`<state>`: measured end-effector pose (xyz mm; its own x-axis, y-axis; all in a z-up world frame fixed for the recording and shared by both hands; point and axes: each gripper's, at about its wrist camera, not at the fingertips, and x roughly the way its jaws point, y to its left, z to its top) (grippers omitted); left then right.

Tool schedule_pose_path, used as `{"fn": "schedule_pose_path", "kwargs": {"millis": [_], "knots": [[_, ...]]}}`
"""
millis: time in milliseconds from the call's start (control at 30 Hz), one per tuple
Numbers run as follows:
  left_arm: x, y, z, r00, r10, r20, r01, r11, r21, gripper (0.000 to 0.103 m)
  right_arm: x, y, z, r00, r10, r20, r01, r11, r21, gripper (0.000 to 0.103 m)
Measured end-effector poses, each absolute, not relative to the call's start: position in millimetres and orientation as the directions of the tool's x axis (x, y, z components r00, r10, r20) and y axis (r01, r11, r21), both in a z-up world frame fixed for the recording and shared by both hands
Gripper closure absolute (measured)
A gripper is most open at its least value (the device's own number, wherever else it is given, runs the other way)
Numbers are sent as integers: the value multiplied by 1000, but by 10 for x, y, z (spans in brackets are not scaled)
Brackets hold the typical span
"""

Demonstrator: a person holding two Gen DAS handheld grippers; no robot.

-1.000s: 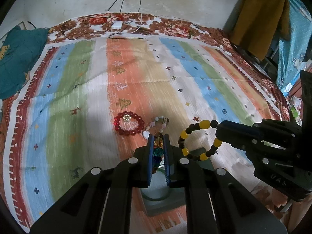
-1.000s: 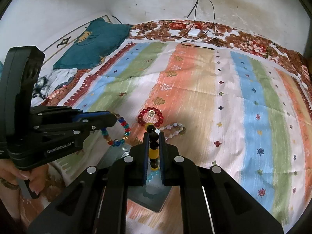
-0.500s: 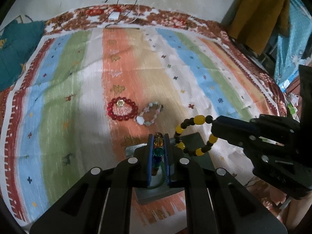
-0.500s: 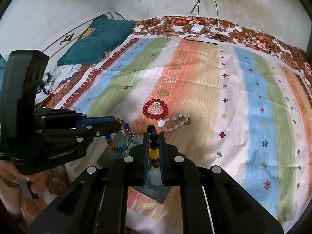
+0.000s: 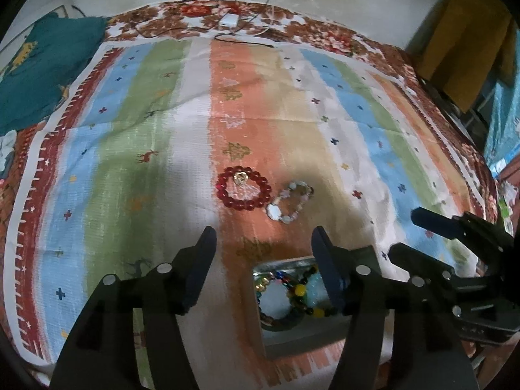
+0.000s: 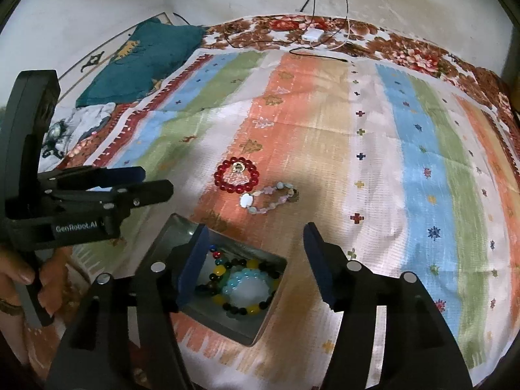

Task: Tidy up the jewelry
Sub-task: 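Move both tools toward the red bead and white-pink bracelets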

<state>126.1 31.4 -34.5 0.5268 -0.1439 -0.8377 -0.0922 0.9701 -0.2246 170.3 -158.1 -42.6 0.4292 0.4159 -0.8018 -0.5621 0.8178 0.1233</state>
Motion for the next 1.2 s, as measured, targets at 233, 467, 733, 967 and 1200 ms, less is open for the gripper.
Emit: {"fn": "schedule_pose_path", "kwargs": {"millis": [233, 467, 733, 967, 1200], "knots": [[1474, 420, -460, 494, -119, -861, -128, 970, -208, 37, 1910, -1558, -508, 399, 411, -820, -535, 830, 155, 37], [1629, 513, -558, 465, -103, -880, -153, 969, -194, 36, 2097, -1505, -597, 379, 391, -839, -520, 840, 157, 37], [1785, 455, -582, 462, -84, -883, -137, 977, -165, 36, 2284, -1423, -707, 371, 354, -858, -505, 853, 133, 37], [1921, 463, -661, 439, -76, -895, -136, 979, -150, 36, 2400, -1378, -781, 355, 339, -871, -503, 855, 128, 37], [2044, 467, -769, 410, -70, -909, -133, 982, -135, 35, 2515, -1336, -900, 323, 325, -889, -501, 856, 131, 37]]}}
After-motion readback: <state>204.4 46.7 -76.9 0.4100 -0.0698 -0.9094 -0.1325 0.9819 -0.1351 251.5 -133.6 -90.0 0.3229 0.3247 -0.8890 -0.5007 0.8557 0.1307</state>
